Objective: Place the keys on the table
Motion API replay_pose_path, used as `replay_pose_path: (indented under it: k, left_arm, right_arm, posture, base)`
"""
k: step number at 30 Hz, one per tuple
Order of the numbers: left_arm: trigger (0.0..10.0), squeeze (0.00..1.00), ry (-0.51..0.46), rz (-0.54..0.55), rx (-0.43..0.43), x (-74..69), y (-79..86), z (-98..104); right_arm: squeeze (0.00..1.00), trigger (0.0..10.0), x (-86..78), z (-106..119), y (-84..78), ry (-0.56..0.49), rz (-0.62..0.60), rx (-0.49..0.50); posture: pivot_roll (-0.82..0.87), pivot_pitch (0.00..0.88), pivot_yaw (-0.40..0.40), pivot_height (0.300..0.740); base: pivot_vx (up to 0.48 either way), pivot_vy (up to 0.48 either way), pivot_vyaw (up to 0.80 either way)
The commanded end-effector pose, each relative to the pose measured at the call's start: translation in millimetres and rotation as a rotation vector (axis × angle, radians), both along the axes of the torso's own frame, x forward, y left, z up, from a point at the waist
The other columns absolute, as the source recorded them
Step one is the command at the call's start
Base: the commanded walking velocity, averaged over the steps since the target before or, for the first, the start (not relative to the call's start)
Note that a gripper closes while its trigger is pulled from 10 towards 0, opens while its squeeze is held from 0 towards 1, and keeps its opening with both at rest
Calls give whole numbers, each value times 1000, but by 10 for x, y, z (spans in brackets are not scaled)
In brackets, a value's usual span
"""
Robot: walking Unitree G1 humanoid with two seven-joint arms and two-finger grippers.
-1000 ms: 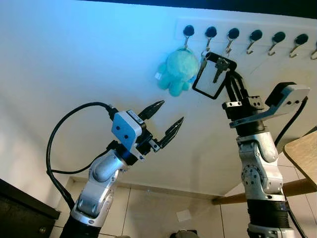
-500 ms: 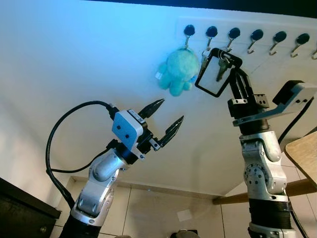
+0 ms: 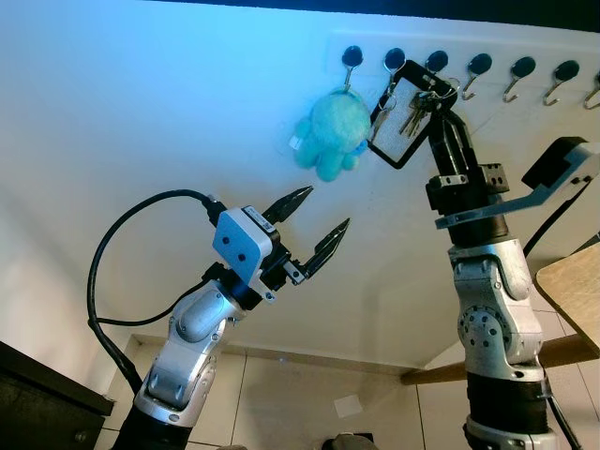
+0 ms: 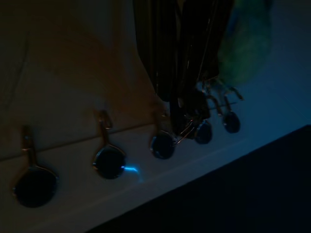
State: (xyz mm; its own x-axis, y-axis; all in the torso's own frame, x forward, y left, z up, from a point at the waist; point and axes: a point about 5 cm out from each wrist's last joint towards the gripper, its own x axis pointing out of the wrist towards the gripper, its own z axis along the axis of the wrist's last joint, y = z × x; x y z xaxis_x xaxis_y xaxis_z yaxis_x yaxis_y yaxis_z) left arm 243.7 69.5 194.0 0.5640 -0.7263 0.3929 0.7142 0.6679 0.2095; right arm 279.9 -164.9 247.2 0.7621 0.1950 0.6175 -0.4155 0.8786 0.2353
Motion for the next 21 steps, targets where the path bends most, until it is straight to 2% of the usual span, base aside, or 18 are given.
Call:
replay_pose_path:
  k: [1, 8, 13, 21]
  left_arm:
    - [10000, 0, -5, -17, 15, -19, -32, 7]
    - [10000, 0, -7, -24, 18, -32, -39, 5]
    - [10000, 0, 13, -30, 35, -59, -43, -63]
    - [10000, 0, 16, -43, 49, -77, -47, -86]
  right_arm:
    - [0, 0, -33, 44, 38, -15, 19, 0]
    - [0, 0, -99, 152, 34, -66, -22, 6]
    - [0, 0, -203, -155, -21, 10, -154, -5]
    - [0, 0, -253, -362, 5, 81, -159, -27]
  posture:
    - [56, 81, -18, 740]
    - [56, 81, -18, 740]
    - [57, 85, -15, 740]
    - [52, 89, -7, 740]
  base:
    - [0, 0, 0]
    - [0, 0, 0]
    - [0, 0, 0]
    - [0, 0, 0]
